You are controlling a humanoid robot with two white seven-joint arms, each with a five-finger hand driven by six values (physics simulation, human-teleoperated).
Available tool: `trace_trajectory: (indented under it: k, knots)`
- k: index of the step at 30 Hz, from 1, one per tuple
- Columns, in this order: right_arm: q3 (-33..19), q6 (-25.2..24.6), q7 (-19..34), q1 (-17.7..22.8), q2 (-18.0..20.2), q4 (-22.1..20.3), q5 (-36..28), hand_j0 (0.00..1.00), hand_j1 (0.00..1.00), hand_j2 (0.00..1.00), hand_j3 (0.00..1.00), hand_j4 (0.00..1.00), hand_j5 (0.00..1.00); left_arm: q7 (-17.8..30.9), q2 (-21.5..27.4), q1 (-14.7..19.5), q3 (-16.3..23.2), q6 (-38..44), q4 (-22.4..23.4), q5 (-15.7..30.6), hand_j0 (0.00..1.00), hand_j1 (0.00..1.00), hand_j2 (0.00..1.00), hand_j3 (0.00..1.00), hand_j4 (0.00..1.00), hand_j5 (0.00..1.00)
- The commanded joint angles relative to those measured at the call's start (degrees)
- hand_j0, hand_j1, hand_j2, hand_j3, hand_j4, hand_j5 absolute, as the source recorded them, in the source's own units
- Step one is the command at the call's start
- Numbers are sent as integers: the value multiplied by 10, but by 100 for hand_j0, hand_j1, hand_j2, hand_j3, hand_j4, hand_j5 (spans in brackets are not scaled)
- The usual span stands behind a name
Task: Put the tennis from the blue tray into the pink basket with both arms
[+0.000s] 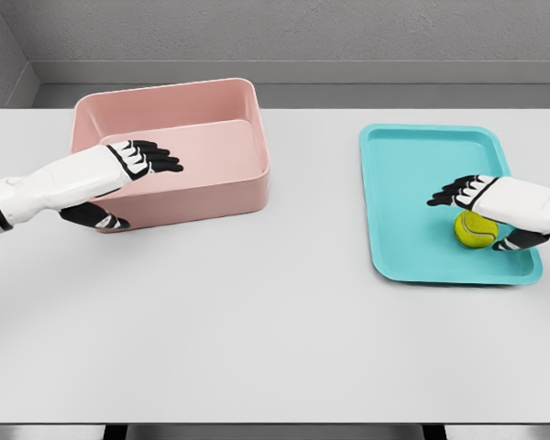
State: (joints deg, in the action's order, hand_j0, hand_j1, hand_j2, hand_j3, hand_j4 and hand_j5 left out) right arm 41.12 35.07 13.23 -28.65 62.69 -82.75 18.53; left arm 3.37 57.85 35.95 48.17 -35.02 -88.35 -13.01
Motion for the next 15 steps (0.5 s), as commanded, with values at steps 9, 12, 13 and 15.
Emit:
trace_trajectory:
  k: [9,12,13,15]
  knots:
    - [-3,-1,3,7,0,38,-3,100,100,100,100,100,100,53,2,-3,0,0,-12,5,100,100,100,100,100,100]
    - [-3,-1,3,6,-7,41,-3,100,100,100,100,100,100,54,3,-3,-1,0,-18,5,100,100,100,100,100,100]
    - [-4,-1,2,4,-10,41,-2,100,100,100,100,100,100,54,4,-3,-1,0,-18,6,100,100,100,100,100,100]
    - [-4,-1,1,0,-17,39,-3,100,100,100,100,100,100,54,7,-3,-1,0,-31,5,100,100,100,100,100,100]
